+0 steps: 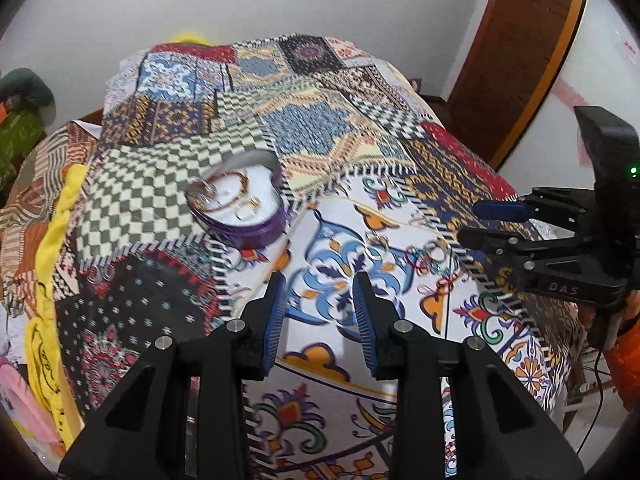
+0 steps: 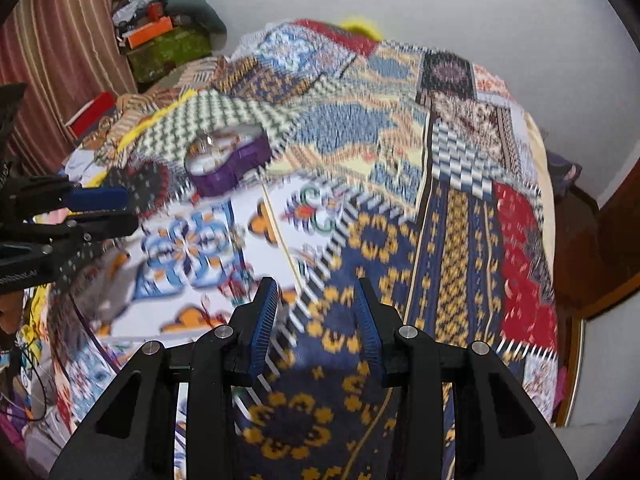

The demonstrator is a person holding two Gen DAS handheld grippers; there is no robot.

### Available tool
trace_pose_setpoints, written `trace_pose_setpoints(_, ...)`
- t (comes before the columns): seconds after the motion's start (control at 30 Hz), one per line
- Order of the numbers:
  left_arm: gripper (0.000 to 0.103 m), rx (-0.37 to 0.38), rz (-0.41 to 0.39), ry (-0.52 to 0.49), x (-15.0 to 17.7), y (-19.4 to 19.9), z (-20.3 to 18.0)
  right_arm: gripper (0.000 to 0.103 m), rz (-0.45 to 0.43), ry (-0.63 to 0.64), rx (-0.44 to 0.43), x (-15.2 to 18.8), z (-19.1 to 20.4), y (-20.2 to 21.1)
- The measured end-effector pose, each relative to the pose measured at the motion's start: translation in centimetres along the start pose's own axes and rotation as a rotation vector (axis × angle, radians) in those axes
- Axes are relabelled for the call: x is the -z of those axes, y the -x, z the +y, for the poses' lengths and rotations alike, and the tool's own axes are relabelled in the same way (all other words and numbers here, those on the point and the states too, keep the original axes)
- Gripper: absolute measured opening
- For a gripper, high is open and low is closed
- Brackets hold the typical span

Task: Organize jewelry
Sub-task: 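Grasp a gold ring with the left tool while the right tool grasps a silver ring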

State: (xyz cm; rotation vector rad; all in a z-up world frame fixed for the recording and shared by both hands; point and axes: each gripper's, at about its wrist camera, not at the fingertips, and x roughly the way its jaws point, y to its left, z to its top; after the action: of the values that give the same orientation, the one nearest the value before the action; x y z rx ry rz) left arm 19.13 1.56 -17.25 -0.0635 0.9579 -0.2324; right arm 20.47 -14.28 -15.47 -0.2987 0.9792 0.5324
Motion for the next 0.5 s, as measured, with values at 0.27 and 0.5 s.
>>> trace_pose_setpoints(0.27,0.033,0.040,0.060,-0.023,0.6,-2.0,-1.3,0.036,0.023,0.045,-0.021,1.2,1.7,-0.6)
trace_pose_setpoints(0.5,0.033,0.048,0.034,-0.070,0.0,-2.7,-2.6,0.036,0.010,0.066,-0.053,0.6,2.4,-1.3)
